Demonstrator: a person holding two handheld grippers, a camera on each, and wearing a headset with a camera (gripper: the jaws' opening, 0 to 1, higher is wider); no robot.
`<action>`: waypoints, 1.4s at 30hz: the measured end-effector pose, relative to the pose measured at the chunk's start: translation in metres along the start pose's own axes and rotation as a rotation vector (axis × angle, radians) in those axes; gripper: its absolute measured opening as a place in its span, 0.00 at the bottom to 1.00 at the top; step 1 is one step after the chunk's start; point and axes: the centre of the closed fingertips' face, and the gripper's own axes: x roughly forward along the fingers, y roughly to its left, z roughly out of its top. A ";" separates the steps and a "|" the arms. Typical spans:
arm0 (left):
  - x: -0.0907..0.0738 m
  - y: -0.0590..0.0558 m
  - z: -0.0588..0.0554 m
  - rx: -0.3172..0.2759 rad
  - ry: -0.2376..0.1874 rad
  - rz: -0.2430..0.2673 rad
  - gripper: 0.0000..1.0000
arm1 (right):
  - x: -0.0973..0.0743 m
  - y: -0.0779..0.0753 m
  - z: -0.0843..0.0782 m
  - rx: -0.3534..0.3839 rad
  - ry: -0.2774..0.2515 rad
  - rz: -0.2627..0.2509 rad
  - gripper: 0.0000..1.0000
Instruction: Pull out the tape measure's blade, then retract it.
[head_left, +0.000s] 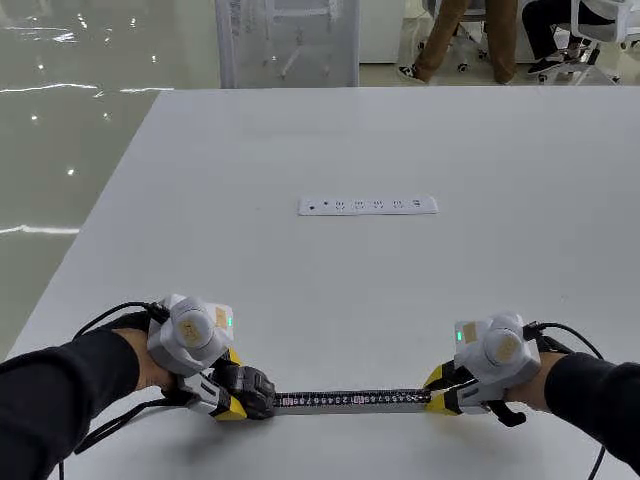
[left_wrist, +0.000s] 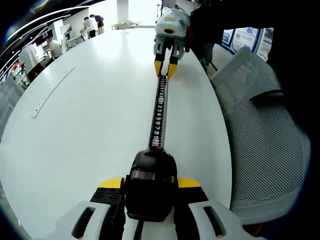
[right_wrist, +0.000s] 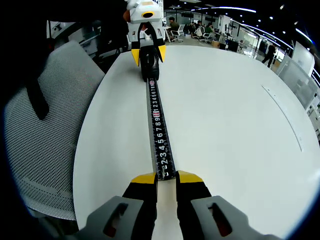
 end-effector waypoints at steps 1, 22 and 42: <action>0.000 0.000 0.000 0.000 0.000 0.000 0.33 | -0.001 0.000 -0.001 -0.001 0.002 -0.001 0.09; 0.000 0.000 0.001 -0.002 -0.001 0.001 0.33 | -0.010 0.000 -0.011 0.022 0.011 -0.004 0.09; 0.001 0.000 0.001 0.006 0.002 0.005 0.33 | -0.009 0.003 -0.012 0.026 0.028 0.018 0.10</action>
